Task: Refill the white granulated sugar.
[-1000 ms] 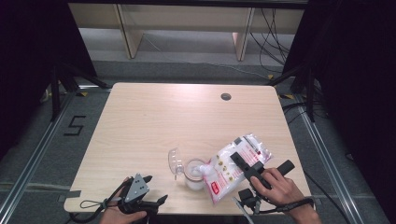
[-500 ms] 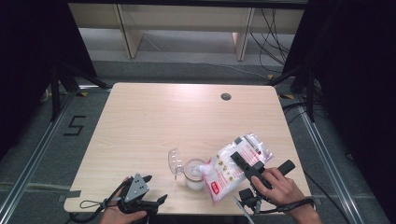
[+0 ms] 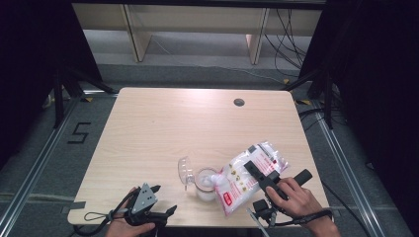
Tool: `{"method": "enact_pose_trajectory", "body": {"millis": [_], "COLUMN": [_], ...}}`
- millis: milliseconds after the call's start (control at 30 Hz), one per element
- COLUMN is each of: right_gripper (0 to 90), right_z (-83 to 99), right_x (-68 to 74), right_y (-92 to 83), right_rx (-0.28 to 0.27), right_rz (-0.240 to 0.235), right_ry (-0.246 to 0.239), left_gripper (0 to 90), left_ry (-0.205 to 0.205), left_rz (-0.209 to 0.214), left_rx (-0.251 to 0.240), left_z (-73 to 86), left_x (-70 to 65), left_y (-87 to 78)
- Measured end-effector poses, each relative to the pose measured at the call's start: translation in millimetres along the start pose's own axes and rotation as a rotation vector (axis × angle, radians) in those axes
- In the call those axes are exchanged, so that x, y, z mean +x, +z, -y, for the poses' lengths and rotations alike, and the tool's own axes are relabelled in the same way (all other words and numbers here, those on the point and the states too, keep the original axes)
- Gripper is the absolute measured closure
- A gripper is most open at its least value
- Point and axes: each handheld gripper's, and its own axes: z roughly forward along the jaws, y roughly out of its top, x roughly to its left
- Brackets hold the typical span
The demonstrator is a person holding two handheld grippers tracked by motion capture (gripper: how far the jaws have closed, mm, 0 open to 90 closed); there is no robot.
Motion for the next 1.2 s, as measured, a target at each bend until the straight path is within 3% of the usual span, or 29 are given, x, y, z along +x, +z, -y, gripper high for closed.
{"method": "enact_pose_trajectory", "body": {"millis": [100, 167, 533, 667, 700, 733, 767, 833, 900, 967, 1200], "right_gripper": [70.1, 70.1, 70.2, 70.2, 70.3, 70.3, 70.3, 70.3, 70.3, 70.3, 70.4], "right_z": [-1.3, -1.6, -2.2, -1.6, -1.2, -0.9, -0.8, -0.8, -1.1, -1.3, -0.4], "right_x": [1.9, 0.8, 0.1, 0.7, 0.5, 1.3, 1.2, 1.2, 2.1, 1.9, 1.3], "right_y": [-0.2, 0.0, -0.5, -0.6, -0.6, -0.4, -0.4, -0.3, -0.3, -0.3, -1.3], "right_rx": [0.006, 0.006, 0.000, 0.002, 0.000, -0.003, -0.003, -0.003, -0.003, -0.004, -0.004], "right_rz": [-0.003, -0.014, -0.012, -0.014, -0.015, -0.004, -0.006, -0.012, -0.006, -0.009, -0.001], "right_ry": [0.030, 0.014, 0.036, 0.040, 0.039, 0.046, 0.046, 0.046, 0.047, 0.049, 0.058], "left_gripper": [16.5, 16.5, 16.5, 16.5, 16.5, 16.5, 16.5, 16.5, 16.5, 16.6, 16.6], "left_ry": [-0.001, 0.000, 0.007, 0.033, 0.057, 0.040, 0.047, 0.008, 0.006, 0.029, 0.012], "left_rz": [-0.001, 0.000, -0.007, -0.012, -0.017, -0.012, -0.018, -0.008, -0.009, -0.010, -0.017], "left_rx": [-0.001, 0.000, 0.003, 0.002, 0.024, 0.007, 0.024, 0.003, -0.001, -0.002, 0.008], "left_z": [0.0, 0.0, 0.1, -0.8, -1.1, -0.7, -0.9, 0.1, 0.1, -0.5, 0.0], "left_x": [-0.1, 0.1, 0.5, 1.9, 3.6, 2.7, 3.2, 0.7, 0.4, 1.6, 0.6], "left_y": [-0.1, -0.1, -0.4, -1.4, -2.5, -1.1, -2.1, -0.2, -0.2, -0.7, -0.5]}}
